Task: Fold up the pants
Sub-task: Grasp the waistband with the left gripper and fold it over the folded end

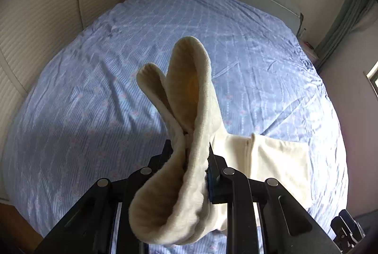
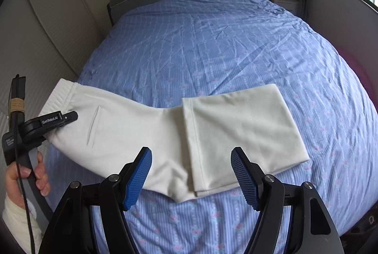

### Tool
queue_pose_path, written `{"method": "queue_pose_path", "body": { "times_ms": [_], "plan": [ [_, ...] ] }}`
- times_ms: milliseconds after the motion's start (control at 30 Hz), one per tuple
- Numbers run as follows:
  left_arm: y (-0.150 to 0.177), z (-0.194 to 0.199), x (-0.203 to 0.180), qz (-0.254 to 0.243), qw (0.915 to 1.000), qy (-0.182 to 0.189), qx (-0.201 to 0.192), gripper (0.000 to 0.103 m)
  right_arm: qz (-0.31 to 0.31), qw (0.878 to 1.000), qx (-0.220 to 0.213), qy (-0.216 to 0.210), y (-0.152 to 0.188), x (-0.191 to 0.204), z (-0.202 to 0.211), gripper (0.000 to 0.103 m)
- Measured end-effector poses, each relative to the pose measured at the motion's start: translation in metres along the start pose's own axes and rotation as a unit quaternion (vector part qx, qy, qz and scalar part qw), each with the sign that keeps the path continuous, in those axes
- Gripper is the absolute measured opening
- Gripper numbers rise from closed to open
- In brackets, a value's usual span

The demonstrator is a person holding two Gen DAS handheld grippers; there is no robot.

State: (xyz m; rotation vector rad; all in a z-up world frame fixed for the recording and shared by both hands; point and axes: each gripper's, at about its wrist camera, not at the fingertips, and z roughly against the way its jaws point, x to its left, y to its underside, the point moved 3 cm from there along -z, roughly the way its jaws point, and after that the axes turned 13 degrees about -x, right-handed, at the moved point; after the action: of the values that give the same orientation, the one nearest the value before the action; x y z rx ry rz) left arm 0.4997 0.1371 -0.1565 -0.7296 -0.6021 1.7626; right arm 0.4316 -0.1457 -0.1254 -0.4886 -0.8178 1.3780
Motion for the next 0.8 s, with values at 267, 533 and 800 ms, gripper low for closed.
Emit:
{"method": "queue_pose_path", "body": {
  "times_ms": [267, 533, 800],
  "plan": [
    [-0.008, 0.025, -0.113, -0.071, 0.9965, -0.035, -0.027, 0.024, -0.026, 0.999, -0.024, -0.028, -0.014, -0.082, 0.030, 0.070],
    [0.020, 0.006, -0.237, -0.129, 0.9886, -0.077, -0.001, 0.024, -0.023, 0.998, -0.025, -0.046, -0.037, -0.176, 0.041, 0.070],
    [0.069, -0.051, -0.335, -0.158, 0.9809, -0.086, 0.073, 0.024, -0.034, 0.998, -0.001, -0.044, -0.052, -0.267, 0.024, 0.071]
  ]
}}
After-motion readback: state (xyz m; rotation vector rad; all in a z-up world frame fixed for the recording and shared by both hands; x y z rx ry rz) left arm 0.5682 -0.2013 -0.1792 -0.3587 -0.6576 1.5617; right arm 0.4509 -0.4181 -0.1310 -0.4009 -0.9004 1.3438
